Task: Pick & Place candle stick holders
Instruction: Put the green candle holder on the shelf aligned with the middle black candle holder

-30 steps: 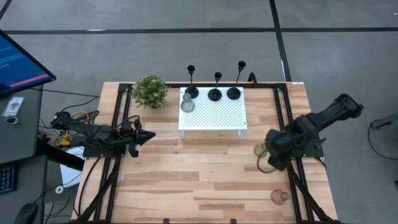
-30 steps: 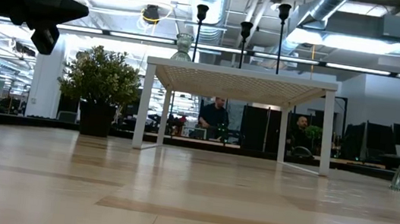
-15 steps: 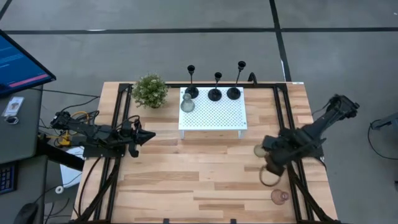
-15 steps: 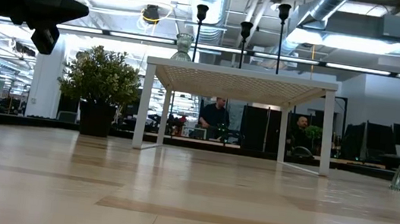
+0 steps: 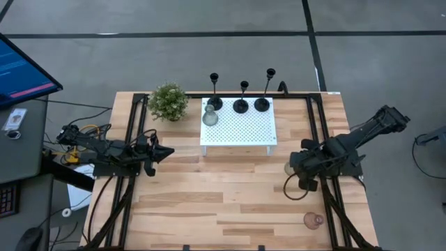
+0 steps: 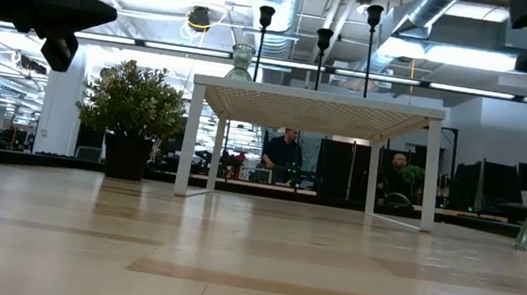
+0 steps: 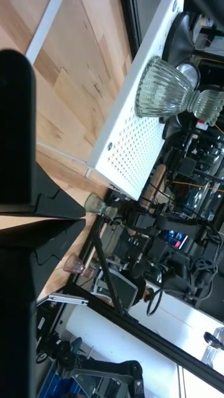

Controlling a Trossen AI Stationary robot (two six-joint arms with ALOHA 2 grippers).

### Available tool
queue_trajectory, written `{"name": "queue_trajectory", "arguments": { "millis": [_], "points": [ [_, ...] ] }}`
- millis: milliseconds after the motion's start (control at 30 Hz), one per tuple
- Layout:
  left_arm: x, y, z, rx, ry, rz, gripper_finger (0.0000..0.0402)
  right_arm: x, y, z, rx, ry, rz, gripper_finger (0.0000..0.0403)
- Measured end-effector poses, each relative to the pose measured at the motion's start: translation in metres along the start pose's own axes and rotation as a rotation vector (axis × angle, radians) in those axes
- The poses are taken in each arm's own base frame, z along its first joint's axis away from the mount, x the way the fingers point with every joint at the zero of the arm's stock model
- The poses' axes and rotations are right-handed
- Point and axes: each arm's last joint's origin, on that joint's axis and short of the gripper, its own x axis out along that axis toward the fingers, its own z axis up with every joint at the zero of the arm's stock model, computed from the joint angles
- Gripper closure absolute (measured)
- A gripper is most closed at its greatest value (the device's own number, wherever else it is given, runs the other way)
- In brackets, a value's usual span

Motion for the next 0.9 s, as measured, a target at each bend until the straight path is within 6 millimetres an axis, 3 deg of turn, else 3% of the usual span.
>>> {"name": "queue_trajectory", "arguments": {
  "millis": [267, 900],
  "points": [
    [0.000, 0.000, 0.000, -0.001, -0.001, 0.000, 0.0389, 0.021, -0.010, -0.007, 0.032, 0.035, -0.011, 0.0246],
    [0.000, 0.000, 0.000, -0.002, -0.003, -0.001, 0.0389, 0.055, -0.005, -0.006, 0.013, 0.040, 0.035, 0.0249]
  ]
}}
